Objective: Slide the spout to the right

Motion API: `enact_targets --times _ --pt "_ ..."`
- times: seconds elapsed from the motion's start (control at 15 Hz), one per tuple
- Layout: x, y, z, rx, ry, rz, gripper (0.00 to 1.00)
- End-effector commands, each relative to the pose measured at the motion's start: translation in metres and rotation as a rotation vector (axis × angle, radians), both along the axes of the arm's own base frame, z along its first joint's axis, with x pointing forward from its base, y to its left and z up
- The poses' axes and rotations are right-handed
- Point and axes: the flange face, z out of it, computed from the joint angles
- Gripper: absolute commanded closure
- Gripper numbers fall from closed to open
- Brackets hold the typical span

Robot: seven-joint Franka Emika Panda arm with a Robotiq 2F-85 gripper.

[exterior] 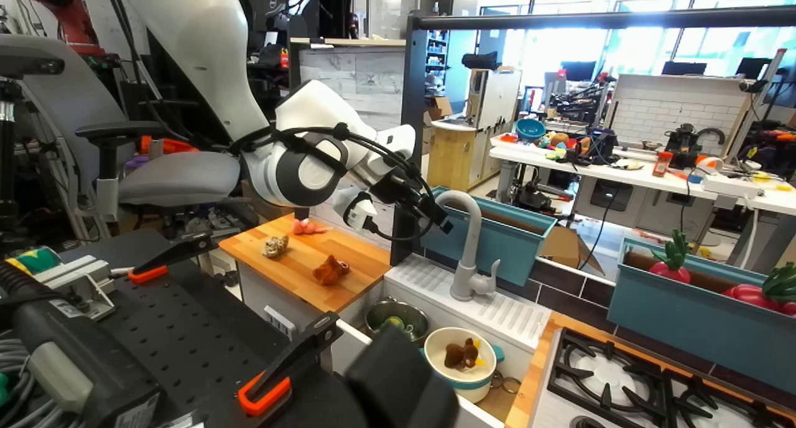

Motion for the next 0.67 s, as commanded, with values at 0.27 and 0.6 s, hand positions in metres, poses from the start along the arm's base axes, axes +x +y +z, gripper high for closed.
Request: enact_targets --times 0.27,0.6 --pt "-0.043 -0.067 0.02 -0.027 0.064 -0.129 0.0" --pt "-0.077 -0.086 0.028 0.021 0.194 -0.198 0.0"
